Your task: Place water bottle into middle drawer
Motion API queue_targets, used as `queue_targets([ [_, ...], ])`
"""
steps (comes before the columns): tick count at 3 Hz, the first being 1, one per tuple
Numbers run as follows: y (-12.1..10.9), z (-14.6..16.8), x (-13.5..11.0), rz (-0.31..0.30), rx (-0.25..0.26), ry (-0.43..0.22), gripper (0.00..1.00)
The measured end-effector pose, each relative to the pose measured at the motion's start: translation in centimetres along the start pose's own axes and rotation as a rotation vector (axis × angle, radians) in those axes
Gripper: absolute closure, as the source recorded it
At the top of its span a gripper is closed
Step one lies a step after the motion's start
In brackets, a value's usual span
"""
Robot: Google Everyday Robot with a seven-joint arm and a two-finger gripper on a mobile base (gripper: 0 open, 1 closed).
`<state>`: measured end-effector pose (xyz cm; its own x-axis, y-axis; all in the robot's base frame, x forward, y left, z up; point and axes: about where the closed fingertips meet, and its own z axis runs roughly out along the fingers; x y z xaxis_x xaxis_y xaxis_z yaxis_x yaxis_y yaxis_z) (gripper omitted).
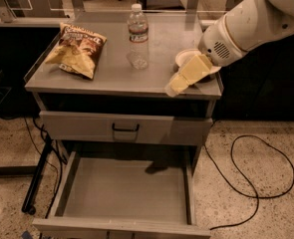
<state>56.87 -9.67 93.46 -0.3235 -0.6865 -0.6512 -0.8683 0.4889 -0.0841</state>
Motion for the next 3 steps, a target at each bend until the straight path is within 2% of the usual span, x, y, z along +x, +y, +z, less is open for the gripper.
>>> queue_targets([
  [1, 0.2, 0.4, -0.1, 0.015, -0.011, -0.022, 0.00],
  [3, -1.3, 6.3, -6.9, -0.066, -0.022, -0.159, 0.00],
])
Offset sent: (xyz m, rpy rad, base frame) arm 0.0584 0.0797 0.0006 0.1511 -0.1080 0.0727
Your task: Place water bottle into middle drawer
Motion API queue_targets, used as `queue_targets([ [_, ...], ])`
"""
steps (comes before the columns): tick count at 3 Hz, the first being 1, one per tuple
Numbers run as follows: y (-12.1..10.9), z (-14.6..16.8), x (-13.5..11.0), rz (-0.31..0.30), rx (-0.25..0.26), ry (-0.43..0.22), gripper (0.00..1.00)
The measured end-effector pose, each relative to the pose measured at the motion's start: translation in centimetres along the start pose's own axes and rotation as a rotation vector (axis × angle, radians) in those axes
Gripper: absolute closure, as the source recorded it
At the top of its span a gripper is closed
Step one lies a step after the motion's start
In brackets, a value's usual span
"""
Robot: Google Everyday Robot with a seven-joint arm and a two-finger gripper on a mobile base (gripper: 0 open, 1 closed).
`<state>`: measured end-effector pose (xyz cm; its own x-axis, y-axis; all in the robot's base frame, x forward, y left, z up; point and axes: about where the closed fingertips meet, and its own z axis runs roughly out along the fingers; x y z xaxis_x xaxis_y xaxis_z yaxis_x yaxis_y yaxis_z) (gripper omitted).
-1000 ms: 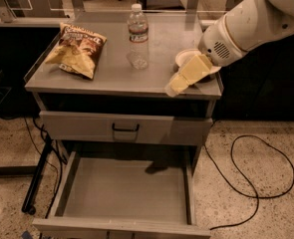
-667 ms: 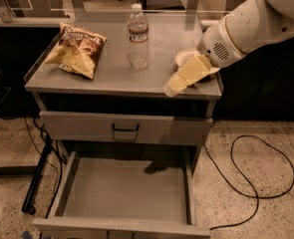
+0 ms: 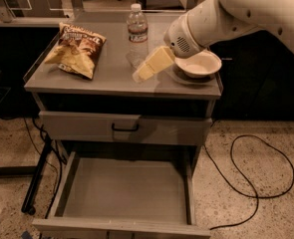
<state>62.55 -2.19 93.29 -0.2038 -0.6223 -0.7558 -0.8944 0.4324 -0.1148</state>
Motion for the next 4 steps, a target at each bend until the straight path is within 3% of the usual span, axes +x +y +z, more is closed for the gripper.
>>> queue_targets([
  [1, 0.0, 0.0, 0.0, 0.000, 0.000, 0.000, 0.00],
  [4, -10.7, 4.3, -1.0, 0.006, 0.144, 0.008, 0.00],
])
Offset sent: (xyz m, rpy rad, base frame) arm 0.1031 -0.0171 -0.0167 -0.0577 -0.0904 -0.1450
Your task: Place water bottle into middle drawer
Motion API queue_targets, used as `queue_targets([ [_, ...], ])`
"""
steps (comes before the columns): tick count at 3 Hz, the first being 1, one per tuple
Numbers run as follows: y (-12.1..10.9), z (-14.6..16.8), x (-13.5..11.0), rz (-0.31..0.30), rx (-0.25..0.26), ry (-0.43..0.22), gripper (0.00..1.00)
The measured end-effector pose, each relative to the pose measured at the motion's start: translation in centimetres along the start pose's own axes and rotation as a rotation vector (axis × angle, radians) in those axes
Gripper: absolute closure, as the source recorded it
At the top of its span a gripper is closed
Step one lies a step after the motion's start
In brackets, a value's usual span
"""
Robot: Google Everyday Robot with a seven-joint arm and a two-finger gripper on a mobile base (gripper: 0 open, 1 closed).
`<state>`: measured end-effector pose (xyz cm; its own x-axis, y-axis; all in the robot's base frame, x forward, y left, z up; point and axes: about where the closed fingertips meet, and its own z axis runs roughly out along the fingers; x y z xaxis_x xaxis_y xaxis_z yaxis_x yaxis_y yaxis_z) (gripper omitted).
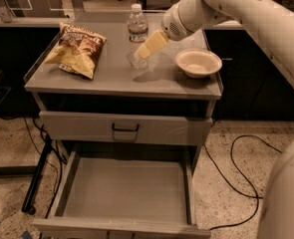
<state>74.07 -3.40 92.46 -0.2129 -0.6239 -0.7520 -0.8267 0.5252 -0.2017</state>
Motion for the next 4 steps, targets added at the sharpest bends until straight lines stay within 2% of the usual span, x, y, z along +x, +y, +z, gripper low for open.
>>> queue_targets([
  [1, -1.9, 1.6, -0.1, 0.007, 0.013, -0.009, 0.00],
  [2, -2.7, 3.2, -0.2, 0.021, 0.008, -0.026, 0.00],
  [4, -0.9, 5.3, -0.5, 0.098, -0.072, -0.097, 0.00],
])
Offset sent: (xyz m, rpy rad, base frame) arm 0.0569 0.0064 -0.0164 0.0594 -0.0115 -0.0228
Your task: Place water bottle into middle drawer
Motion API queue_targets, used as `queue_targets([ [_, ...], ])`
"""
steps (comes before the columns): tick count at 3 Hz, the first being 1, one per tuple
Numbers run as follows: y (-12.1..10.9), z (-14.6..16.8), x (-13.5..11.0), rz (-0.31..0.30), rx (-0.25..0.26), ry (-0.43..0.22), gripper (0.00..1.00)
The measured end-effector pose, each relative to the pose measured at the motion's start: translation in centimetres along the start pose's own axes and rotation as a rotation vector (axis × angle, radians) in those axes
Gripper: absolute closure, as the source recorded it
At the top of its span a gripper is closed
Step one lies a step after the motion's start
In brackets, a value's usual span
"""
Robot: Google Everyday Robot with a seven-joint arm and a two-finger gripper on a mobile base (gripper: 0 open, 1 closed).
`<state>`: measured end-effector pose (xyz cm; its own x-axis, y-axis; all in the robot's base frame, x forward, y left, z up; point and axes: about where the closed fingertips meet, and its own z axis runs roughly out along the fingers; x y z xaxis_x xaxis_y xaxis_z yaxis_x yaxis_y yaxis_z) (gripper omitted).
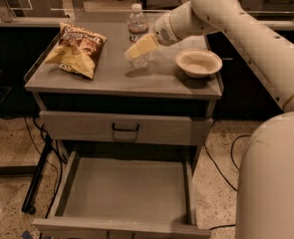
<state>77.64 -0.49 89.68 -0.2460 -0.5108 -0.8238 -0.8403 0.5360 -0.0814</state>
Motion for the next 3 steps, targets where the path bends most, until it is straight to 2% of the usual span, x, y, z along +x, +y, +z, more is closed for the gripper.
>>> queue_targets([
  [2, 2.27, 2.01, -1.22, 0.020, -0.076, -0.035, 0.00],
  [3, 2.28, 2.02, -1.22, 0.020, -0.076, -0.035, 0.26],
])
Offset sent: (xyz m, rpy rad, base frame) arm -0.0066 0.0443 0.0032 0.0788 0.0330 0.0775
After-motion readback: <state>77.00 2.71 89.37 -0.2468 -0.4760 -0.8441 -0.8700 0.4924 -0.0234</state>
